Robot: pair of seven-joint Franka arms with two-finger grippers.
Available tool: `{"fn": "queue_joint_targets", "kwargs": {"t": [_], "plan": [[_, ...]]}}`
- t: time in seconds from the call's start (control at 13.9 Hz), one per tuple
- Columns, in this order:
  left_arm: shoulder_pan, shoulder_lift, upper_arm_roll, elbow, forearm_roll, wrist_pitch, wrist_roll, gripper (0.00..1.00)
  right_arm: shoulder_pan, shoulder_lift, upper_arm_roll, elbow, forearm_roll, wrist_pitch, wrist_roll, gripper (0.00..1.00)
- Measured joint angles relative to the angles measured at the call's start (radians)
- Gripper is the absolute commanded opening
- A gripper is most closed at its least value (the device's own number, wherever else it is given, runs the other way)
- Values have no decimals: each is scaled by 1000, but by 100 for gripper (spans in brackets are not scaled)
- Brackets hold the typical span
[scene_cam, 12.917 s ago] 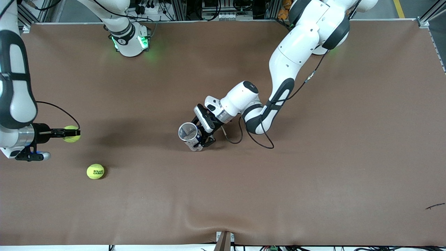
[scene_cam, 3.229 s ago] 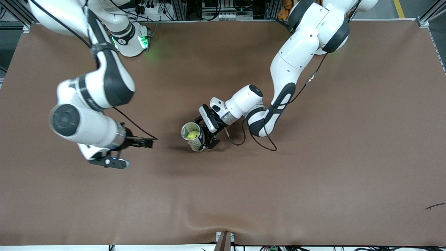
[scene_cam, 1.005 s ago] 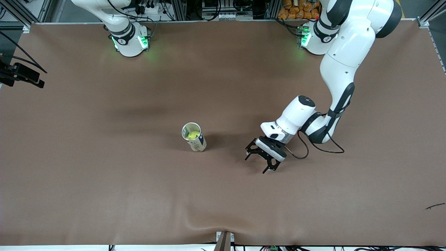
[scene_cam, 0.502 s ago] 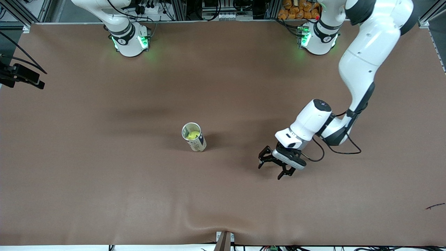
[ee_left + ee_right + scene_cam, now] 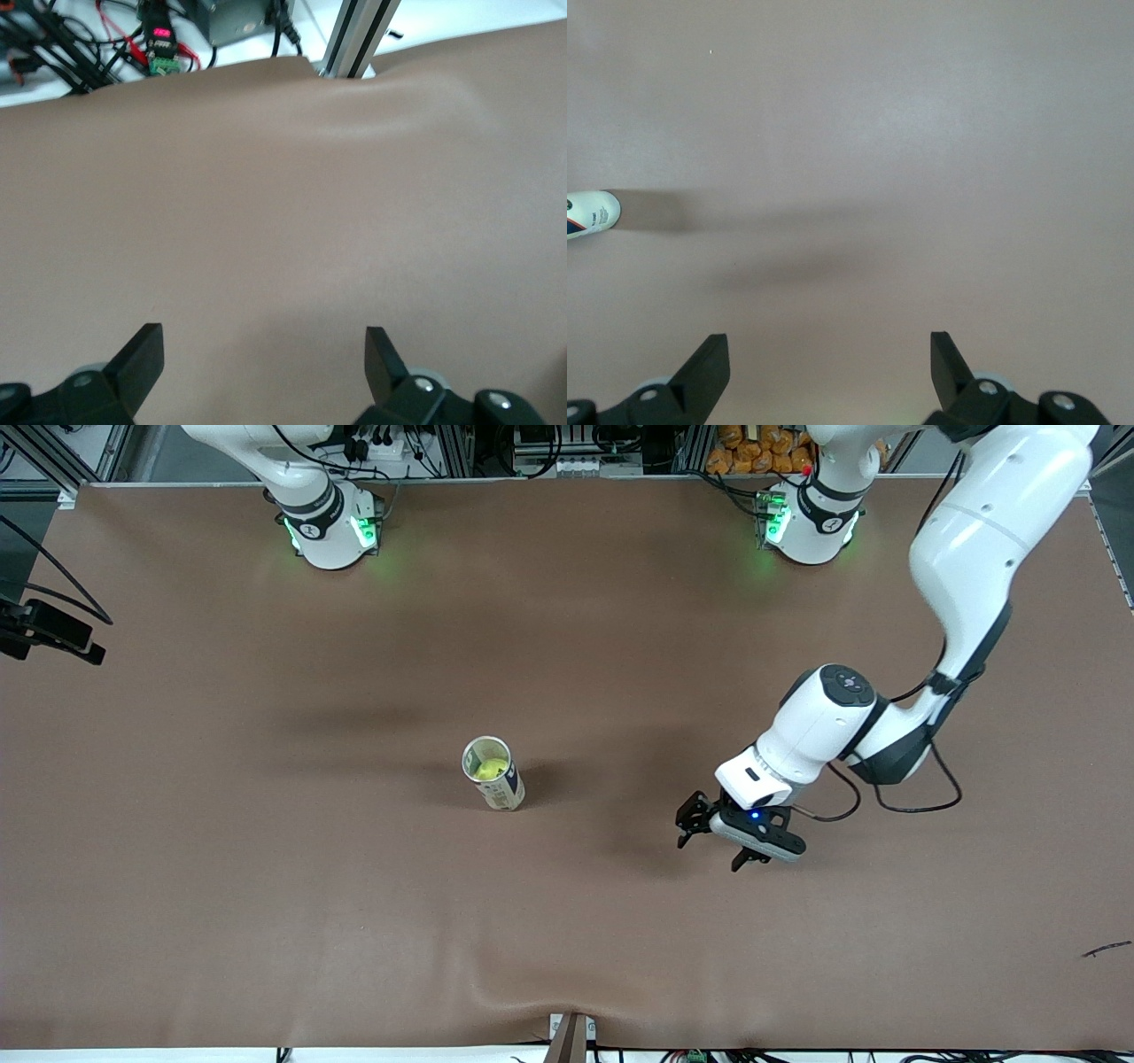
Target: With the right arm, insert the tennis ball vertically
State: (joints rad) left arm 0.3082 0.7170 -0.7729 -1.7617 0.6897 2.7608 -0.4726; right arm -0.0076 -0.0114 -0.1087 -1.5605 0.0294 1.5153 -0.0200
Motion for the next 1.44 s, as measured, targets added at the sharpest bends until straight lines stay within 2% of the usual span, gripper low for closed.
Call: {"fn": "queue_joint_targets", "kwargs": {"t": [0.29, 0.57, 0.72, 0.86, 1.15, 1.44], "plan": [[149, -60, -223, 1, 0, -366, -3, 100, 10, 3, 9, 0, 1, 4, 0, 100], [301, -98, -414, 2, -15, -603, -21, 100, 13, 10, 8, 1, 1, 44, 0, 100], [407, -98, -532, 22, -17, -758, -21, 100, 13, 11, 7, 1, 1, 46, 0, 100], [473, -99, -614, 73, -33, -917, -20, 100, 13, 12, 7, 2, 1, 46, 0, 100], [481, -100, -639, 205, -63, -1117, -19, 100, 13, 13, 6, 3, 1, 47, 0, 100], [480, -101, -646, 295, -64, -1195, -19, 100, 13, 18, 6, 3, 1, 54, 0, 100]]}}
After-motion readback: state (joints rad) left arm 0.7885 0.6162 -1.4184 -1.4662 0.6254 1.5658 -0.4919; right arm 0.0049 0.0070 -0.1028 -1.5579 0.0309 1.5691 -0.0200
